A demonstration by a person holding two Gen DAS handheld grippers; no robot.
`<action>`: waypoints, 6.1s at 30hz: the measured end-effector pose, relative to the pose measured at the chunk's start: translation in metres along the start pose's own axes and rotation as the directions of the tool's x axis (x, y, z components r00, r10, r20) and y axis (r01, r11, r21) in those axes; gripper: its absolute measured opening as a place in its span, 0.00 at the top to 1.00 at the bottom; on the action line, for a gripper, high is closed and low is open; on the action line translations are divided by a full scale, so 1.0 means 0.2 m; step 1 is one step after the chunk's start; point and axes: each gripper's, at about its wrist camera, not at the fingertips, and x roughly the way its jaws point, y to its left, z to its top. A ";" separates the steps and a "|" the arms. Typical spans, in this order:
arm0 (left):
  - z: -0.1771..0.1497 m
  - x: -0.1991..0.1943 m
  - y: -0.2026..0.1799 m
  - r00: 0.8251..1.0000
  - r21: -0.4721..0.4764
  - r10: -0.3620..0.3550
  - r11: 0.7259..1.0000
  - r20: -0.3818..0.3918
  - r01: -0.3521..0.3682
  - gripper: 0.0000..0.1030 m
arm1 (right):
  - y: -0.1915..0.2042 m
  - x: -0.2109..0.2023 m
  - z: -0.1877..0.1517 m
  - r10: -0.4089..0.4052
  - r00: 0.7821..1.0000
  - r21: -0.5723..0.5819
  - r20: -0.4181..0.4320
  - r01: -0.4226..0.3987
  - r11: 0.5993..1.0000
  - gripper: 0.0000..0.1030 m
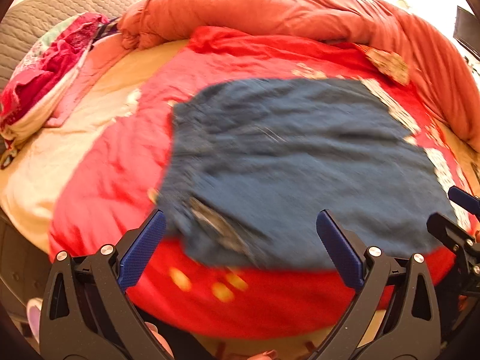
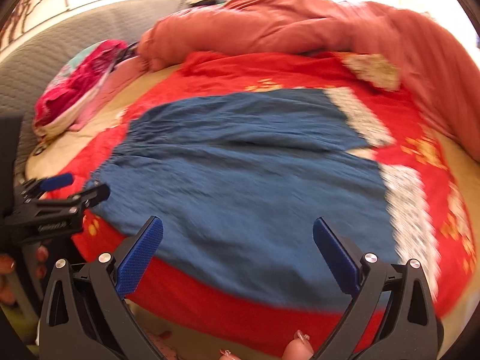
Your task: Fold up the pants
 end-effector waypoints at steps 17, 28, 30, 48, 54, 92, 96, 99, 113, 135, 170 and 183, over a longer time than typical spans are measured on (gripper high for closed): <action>0.59 0.64 0.40 0.997 0.064 0.037 0.997 -0.074 -0.032 0.09 | 0.19 0.74 0.69 -0.030 0.996 -0.328 -0.080 0.002 0.945 0.04; 0.60 0.85 0.42 0.976 0.033 -0.190 0.980 -0.111 0.194 0.59 | 0.28 1.13 0.95 0.070 0.982 -0.457 -0.178 -0.146 0.878 0.04; 0.61 0.83 0.42 0.975 0.045 -0.196 0.978 -0.101 0.201 0.63 | 0.30 1.19 1.00 0.087 0.976 -0.474 -0.201 -0.175 0.863 0.04; 0.60 0.66 0.39 0.976 0.120 -0.216 0.969 -0.006 0.215 0.69 | 0.45 1.28 0.95 0.206 0.941 -0.641 -0.269 -0.334 0.691 0.92; 0.57 0.54 0.36 0.976 0.140 -0.214 0.969 0.048 0.205 0.69 | 0.37 0.93 0.89 0.252 0.959 -0.586 -0.127 -0.278 0.761 0.92; 0.05 -0.13 0.36 0.961 0.109 -0.245 0.967 0.128 0.232 0.55 | 0.57 0.27 -0.09 0.365 0.902 -0.451 -0.229 -0.431 0.782 0.66; 0.08 0.03 0.17 0.963 0.154 -0.260 0.957 0.071 0.247 0.56 | 0.51 0.14 -0.05 0.416 0.890 -0.419 -0.185 -0.454 0.786 0.65; 0.01 0.13 0.11 0.983 0.189 -0.183 0.966 0.018 0.176 0.56 | 0.44 0.04 0.02 0.377 0.921 -0.422 -0.100 -0.382 0.822 0.55; -0.12 0.04 0.07 0.987 0.257 -0.152 0.957 0.055 0.134 0.55 | 0.23 0.42 0.06 0.226 0.956 -0.220 -0.187 -0.265 0.939 0.50; 0.07 0.39 -0.61 0.857 0.168 -0.485 0.843 -0.175 0.511 0.61 | -0.34 0.48 0.57 -0.047 0.997 -0.075 -0.053 0.043 0.996 0.36; 0.00 0.26 -0.61 0.773 0.260 -0.632 0.737 -0.063 0.624 0.89 | -0.92 -0.05 0.27 -0.040 0.989 0.442 0.140 -0.027 0.897 0.91; -0.08 0.16 -0.67 0.770 0.423 -0.630 0.673 -0.103 0.607 0.93 | -0.94 -0.23 -0.33 -0.039 0.999 0.543 0.010 0.027 0.840 0.71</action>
